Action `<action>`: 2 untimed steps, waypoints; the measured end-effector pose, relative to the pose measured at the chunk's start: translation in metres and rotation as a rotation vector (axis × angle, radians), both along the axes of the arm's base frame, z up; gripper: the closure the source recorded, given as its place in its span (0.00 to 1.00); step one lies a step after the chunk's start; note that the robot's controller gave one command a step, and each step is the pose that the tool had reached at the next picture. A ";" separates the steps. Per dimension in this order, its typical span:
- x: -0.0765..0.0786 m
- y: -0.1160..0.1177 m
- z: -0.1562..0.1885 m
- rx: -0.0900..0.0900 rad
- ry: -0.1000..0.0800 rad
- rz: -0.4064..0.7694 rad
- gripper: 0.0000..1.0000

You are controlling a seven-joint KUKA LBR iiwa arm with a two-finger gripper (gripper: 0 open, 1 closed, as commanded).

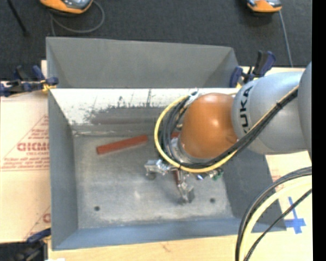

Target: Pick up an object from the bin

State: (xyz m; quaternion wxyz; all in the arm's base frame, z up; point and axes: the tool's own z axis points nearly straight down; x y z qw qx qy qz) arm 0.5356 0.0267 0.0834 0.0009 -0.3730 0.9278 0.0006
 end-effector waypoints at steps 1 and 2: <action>0.085 -0.028 0.056 -0.003 -0.014 0.015 0.00; 0.081 -0.025 0.052 0.001 -0.002 0.015 1.00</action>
Offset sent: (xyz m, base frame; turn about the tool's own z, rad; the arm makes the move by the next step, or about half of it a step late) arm 0.0794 -0.0246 0.0508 -0.0205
